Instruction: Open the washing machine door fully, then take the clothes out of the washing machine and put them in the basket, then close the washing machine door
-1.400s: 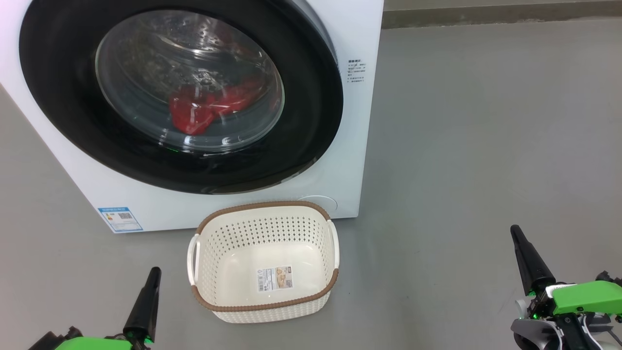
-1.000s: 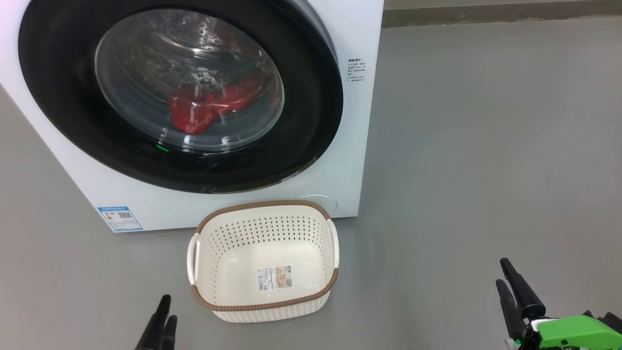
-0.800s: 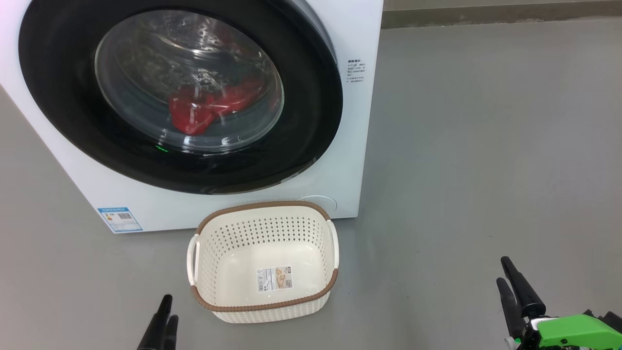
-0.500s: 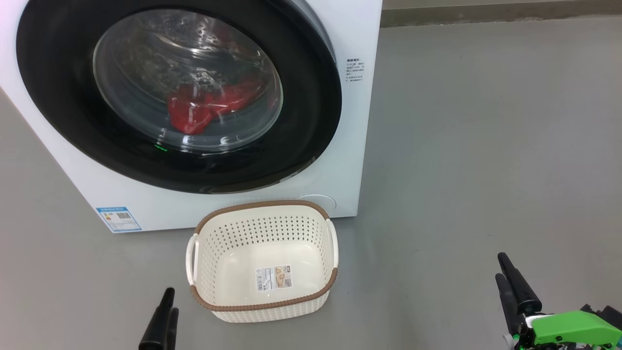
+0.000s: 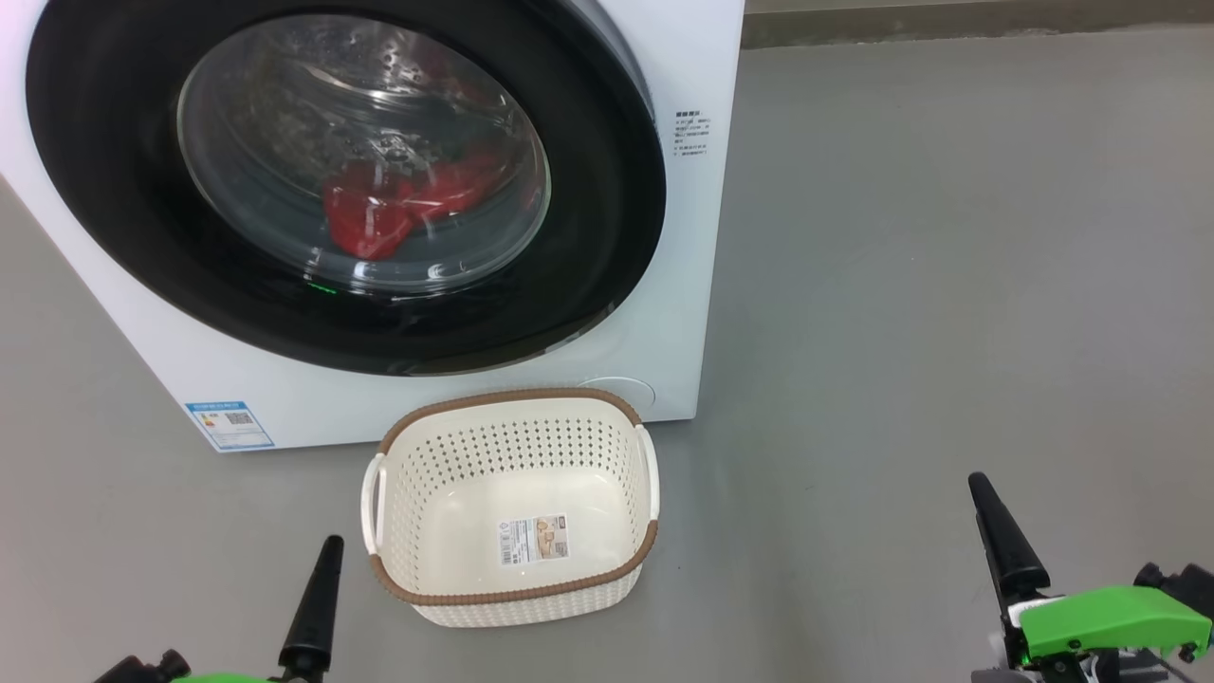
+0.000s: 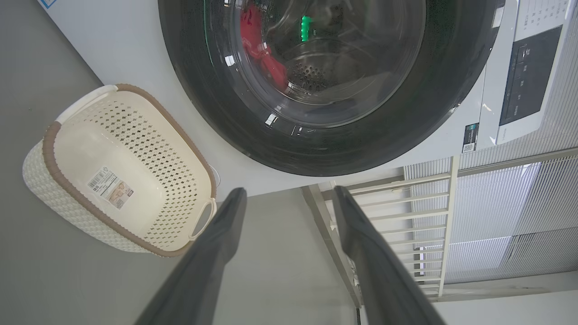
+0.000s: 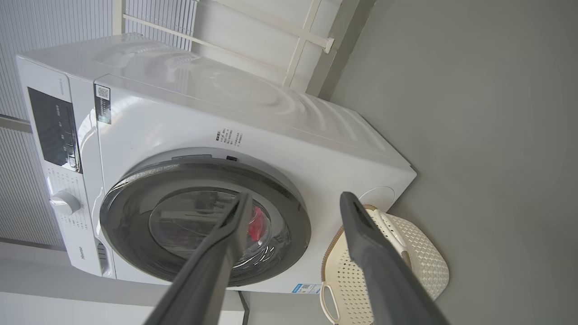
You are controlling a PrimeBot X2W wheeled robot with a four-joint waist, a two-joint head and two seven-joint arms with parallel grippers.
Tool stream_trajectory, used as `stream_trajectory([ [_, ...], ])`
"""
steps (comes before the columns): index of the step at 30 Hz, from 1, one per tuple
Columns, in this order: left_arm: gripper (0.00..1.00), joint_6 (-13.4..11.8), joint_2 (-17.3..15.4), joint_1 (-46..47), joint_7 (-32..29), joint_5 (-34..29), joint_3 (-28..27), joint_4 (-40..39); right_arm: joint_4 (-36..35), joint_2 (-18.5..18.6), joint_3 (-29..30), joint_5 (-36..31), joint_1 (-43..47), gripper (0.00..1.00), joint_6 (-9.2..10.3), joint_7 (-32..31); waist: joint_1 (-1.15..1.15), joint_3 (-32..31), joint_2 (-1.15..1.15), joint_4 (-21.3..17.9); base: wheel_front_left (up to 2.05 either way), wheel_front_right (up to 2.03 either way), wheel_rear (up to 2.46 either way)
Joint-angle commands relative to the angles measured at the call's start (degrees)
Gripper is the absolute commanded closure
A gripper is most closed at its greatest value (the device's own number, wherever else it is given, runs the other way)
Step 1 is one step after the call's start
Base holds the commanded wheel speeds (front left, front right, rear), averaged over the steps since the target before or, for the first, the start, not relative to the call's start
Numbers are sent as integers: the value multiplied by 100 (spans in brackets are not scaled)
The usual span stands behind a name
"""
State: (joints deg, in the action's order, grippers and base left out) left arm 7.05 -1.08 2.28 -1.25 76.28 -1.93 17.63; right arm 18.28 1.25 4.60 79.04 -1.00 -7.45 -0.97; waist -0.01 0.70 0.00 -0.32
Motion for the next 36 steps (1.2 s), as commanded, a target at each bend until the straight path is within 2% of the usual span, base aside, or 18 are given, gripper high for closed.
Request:
stream_trajectory([
  [1,0,14,-81,261,79,-233,-45,-205,-205,68,-76,-221,-325,0,-2,68,1,4,0,-1,0,0,0],
  [11,0,10,-87,341,233,-1159,-19,-336,-259,99,-181,-979,-418,0,-2,220,1,25,0,-10,0,0,0],
  [22,0,-121,-100,437,421,-2121,62,-544,-483,123,-307,-1972,-515,0,-2,406,1,67,0,-30,0,0,0],
  [36,0,-185,-115,554,658,-3165,150,-609,-482,152,-479,-2841,-635,0,-2,641,1,74,0,-41,0,0,0],
])
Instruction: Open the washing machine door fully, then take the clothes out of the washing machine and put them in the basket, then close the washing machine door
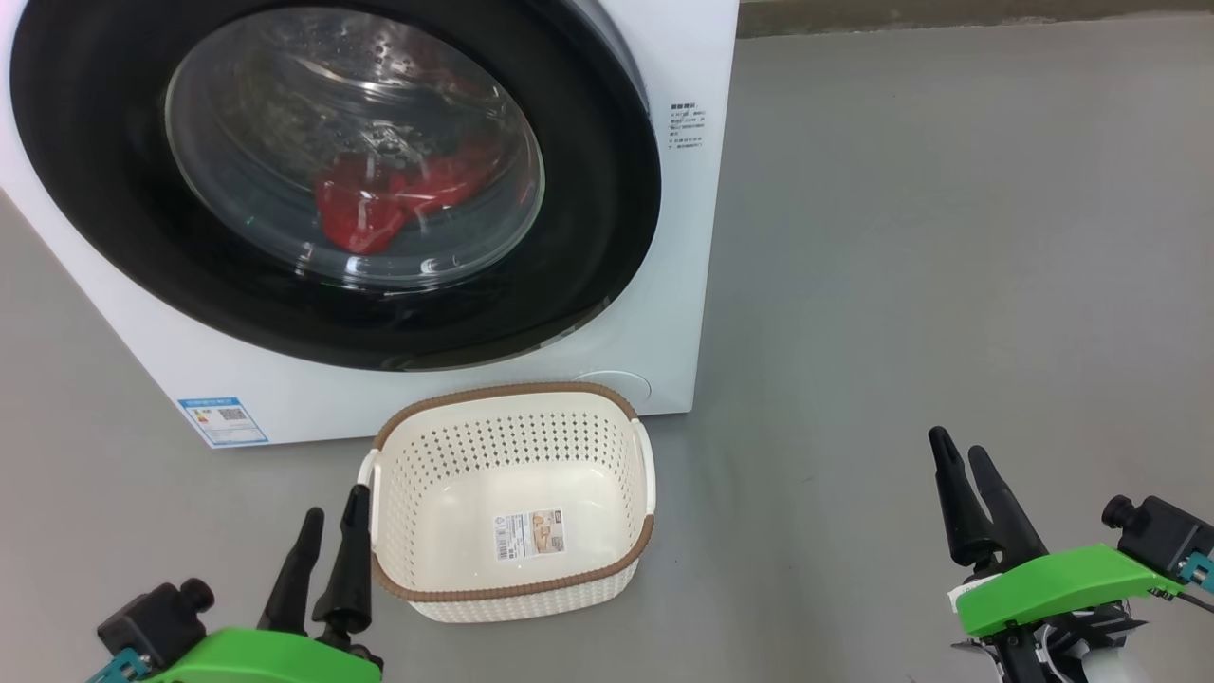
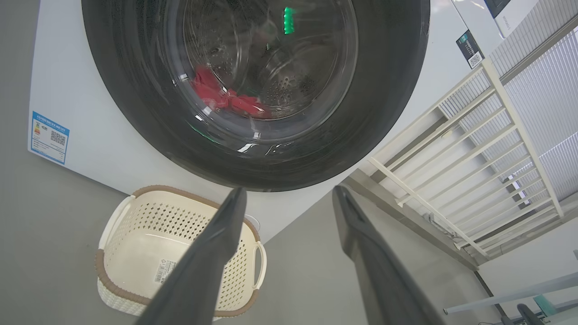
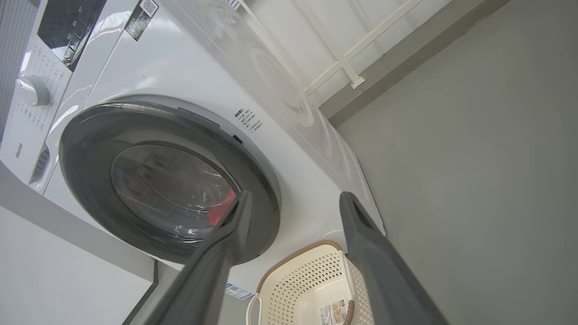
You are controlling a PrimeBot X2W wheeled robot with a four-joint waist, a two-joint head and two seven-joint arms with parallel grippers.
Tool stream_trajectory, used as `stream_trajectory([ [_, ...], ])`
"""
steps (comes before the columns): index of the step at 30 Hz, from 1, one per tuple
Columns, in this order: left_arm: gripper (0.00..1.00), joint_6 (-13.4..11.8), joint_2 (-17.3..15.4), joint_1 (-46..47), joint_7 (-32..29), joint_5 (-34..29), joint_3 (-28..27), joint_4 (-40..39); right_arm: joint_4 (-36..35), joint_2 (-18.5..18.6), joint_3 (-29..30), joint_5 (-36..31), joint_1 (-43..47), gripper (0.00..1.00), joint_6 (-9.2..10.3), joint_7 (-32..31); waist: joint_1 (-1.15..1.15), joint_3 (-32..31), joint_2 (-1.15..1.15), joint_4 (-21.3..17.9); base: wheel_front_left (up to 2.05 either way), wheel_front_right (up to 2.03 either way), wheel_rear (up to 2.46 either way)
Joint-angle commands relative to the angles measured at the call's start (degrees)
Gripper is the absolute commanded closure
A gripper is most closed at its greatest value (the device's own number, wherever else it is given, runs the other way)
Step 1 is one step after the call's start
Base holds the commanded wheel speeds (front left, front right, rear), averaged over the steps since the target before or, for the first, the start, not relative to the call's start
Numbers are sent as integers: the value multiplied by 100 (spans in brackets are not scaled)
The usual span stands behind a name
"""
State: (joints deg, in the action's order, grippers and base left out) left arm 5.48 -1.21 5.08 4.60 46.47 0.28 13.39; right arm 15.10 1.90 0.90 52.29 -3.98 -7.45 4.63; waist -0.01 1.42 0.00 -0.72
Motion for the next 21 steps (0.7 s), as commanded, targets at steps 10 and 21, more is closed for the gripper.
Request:
stream_trajectory([
  [10,0,-44,-113,360,244,-960,-4,-179,-197,133,-236,-737,-419,0,-3,249,0,-13,0,-10,0,0,0],
  [21,0,-73,-125,470,415,-1670,41,-213,-237,163,-344,-1327,-508,0,-3,418,0,19,0,1,0,0,0],
])
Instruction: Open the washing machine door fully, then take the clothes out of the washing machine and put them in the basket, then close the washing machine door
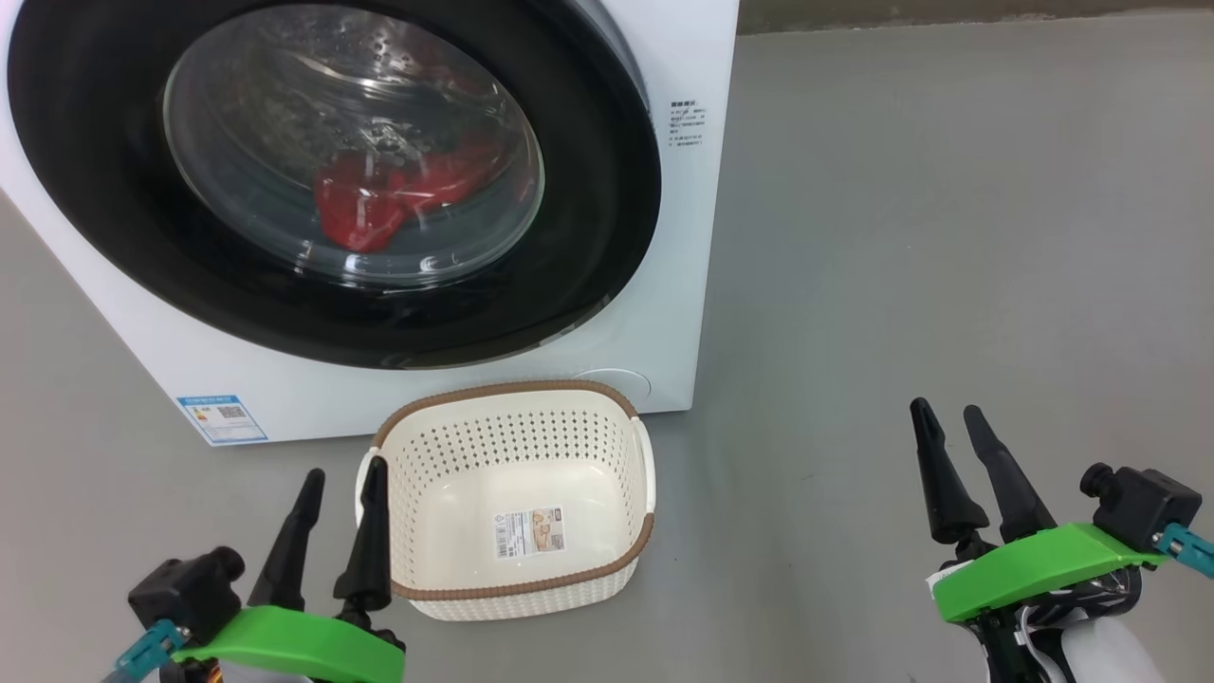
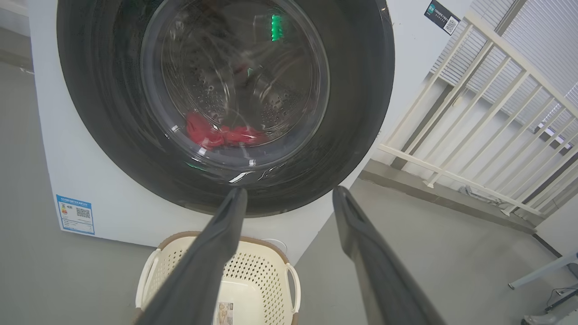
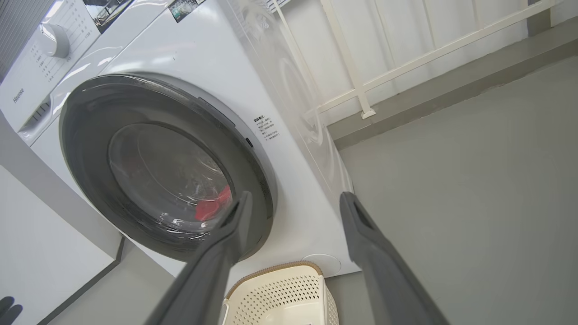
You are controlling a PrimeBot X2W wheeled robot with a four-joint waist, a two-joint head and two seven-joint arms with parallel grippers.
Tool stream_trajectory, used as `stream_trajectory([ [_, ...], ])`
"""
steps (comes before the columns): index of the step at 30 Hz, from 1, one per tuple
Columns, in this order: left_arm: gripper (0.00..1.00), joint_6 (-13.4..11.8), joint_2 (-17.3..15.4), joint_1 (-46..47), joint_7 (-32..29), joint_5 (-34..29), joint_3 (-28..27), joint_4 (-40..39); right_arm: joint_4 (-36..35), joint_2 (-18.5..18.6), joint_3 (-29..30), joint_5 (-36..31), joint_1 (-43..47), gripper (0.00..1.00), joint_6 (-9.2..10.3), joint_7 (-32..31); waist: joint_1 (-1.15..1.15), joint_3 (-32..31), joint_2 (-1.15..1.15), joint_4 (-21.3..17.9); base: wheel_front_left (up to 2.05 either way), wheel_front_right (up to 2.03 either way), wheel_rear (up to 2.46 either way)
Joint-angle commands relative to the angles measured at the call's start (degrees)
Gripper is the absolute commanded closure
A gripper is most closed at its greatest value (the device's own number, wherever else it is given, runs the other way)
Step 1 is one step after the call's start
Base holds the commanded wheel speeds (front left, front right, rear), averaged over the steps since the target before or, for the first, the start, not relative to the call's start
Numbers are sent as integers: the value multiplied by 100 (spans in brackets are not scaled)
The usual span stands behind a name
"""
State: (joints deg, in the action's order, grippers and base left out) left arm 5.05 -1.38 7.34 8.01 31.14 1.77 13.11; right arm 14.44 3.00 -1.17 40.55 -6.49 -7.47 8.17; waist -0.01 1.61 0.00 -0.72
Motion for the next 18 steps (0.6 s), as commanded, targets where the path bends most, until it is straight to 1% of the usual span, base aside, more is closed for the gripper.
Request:
stream_trajectory([
  [1,0,-30,-109,255,90,-209,-104,-184,-173,54,-148,-213,-267,0,-2,81,0,2,0,1,0,0,0],
  [18,0,-23,-130,379,396,-1398,-24,-155,-183,135,-384,-1314,-375,0,-2,384,0,-98,0,1,0,0,0],
])
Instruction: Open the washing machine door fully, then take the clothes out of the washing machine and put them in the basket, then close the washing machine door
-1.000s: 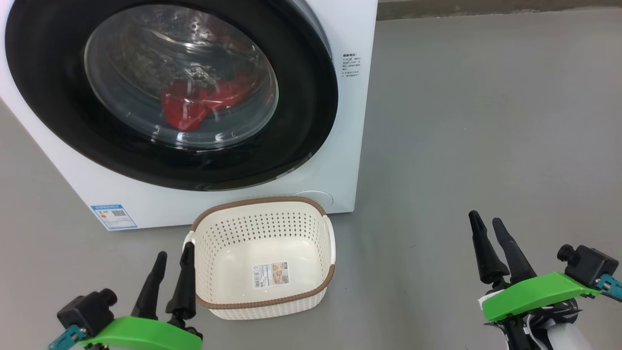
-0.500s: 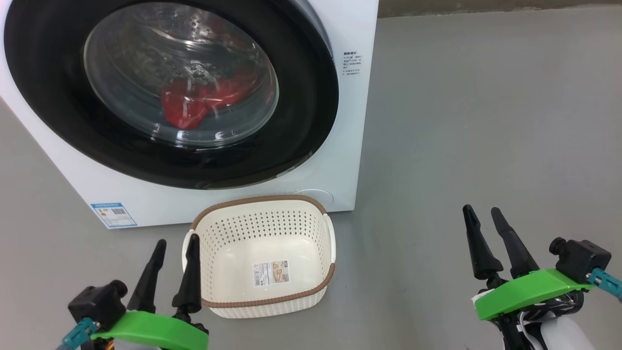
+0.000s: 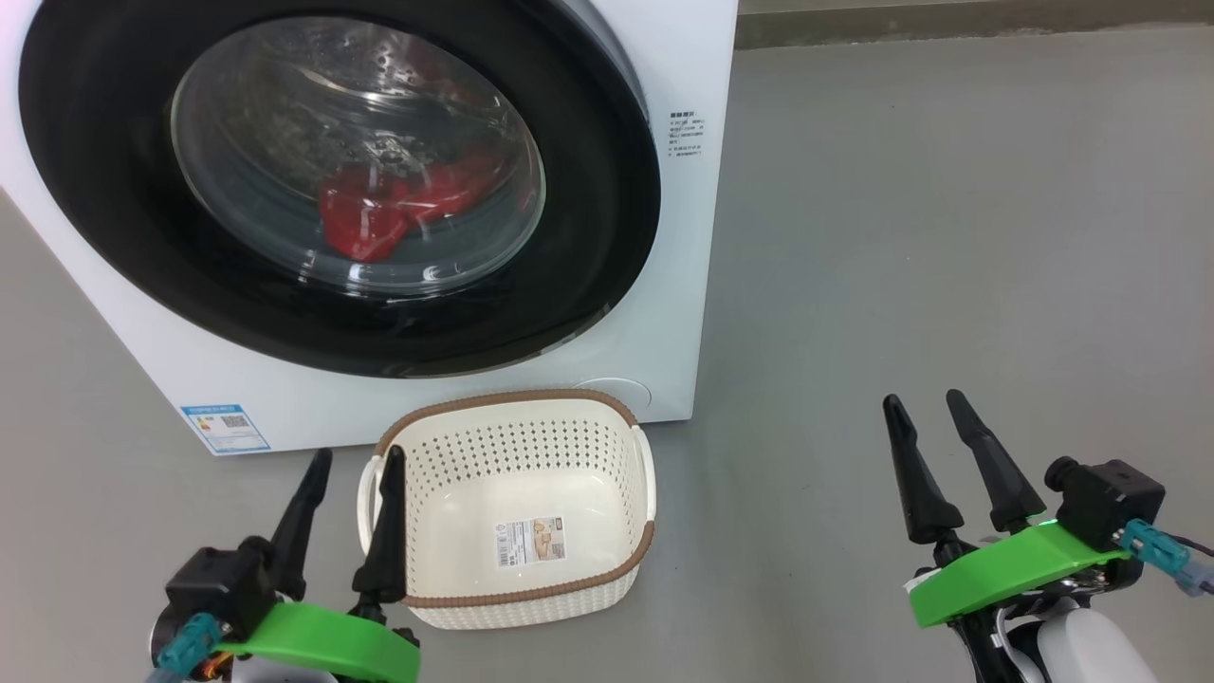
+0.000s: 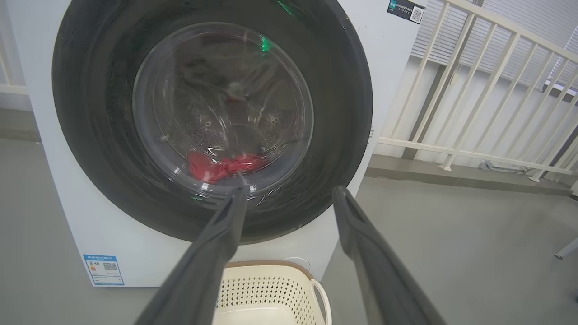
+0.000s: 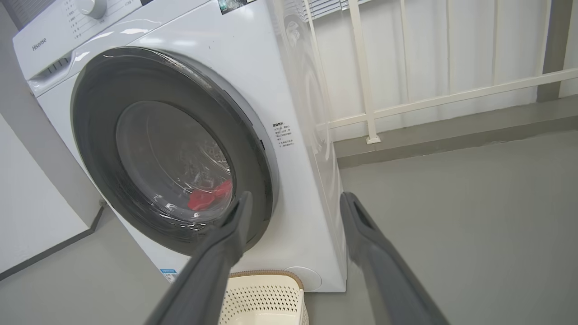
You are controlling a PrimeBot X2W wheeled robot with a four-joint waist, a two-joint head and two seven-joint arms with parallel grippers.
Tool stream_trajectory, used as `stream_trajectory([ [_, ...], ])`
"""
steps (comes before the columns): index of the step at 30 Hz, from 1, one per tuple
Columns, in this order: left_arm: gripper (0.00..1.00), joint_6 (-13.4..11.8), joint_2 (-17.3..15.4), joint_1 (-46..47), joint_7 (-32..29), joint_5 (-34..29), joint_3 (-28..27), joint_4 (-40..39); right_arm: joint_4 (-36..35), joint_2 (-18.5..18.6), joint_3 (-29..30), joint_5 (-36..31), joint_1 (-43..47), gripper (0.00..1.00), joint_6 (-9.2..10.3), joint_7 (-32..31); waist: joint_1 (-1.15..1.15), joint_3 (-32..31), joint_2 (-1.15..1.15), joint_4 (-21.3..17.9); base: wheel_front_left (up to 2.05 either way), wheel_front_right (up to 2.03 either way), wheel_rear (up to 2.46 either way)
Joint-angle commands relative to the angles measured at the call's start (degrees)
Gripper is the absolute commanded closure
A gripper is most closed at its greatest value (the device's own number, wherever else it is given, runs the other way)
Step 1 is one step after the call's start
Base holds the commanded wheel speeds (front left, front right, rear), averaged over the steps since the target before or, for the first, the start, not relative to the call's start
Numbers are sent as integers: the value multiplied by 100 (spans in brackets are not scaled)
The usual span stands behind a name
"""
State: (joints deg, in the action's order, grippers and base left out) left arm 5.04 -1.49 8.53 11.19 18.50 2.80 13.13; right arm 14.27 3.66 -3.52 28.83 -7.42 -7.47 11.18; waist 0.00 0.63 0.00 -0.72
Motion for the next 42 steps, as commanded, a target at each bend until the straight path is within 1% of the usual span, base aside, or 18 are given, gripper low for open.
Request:
stream_trajectory([
  [1,0,-25,-120,267,96,-200,-124,-159,-167,77,-164,-205,-290,0,-2,100,0,-3,0,1,0,0,0],
  [18,0,-19,-139,375,381,-1370,-109,-182,-206,143,-339,-1221,-414,0,-2,382,0,-21,0,-37,0,0,0],
  [37,0,-17,-139,387,381,-1315,-140,-90,-157,135,-307,-1234,-412,0,-2,382,0,-29,0,-35,0,0,0],
  [42,0,-34,-139,386,381,-1180,-157,-35,-169,132,-304,-1218,-405,0,-2,382,0,-2,0,-21,0,0,0],
])
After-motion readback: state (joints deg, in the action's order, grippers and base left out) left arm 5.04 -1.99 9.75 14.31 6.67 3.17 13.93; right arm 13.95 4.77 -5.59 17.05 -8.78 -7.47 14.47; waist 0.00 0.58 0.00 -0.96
